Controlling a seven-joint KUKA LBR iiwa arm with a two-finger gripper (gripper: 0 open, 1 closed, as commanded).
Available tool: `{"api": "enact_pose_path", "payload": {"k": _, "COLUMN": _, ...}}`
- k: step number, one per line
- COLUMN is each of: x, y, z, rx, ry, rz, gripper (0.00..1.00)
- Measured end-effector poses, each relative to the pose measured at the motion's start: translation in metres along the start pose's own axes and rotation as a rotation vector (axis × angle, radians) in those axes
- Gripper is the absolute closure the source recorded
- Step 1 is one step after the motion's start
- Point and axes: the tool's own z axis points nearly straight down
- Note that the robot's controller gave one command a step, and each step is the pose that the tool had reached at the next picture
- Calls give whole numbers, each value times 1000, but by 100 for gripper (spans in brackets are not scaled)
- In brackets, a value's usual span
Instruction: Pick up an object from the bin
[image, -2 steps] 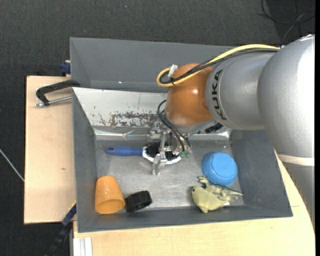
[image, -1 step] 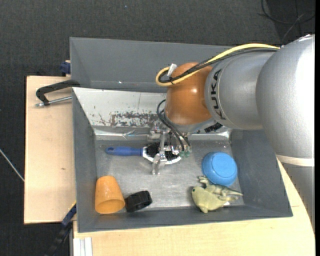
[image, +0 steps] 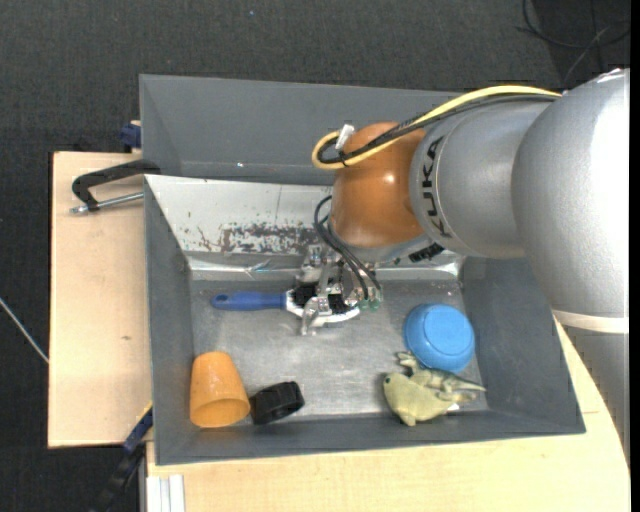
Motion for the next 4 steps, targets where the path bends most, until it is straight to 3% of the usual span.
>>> {"api": "enact_pose_path", "payload": {"k": 1, "x": -1, "y": 1, "z": -12, "rx": 1, "ry": 7, "rz": 1, "gripper": 100}}
{"api": "enact_pose_path", "payload": {"k": 4, "x": -7, "y": 3, "z": -107, "rx": 2, "ry": 4, "rz": 2, "gripper": 100}}
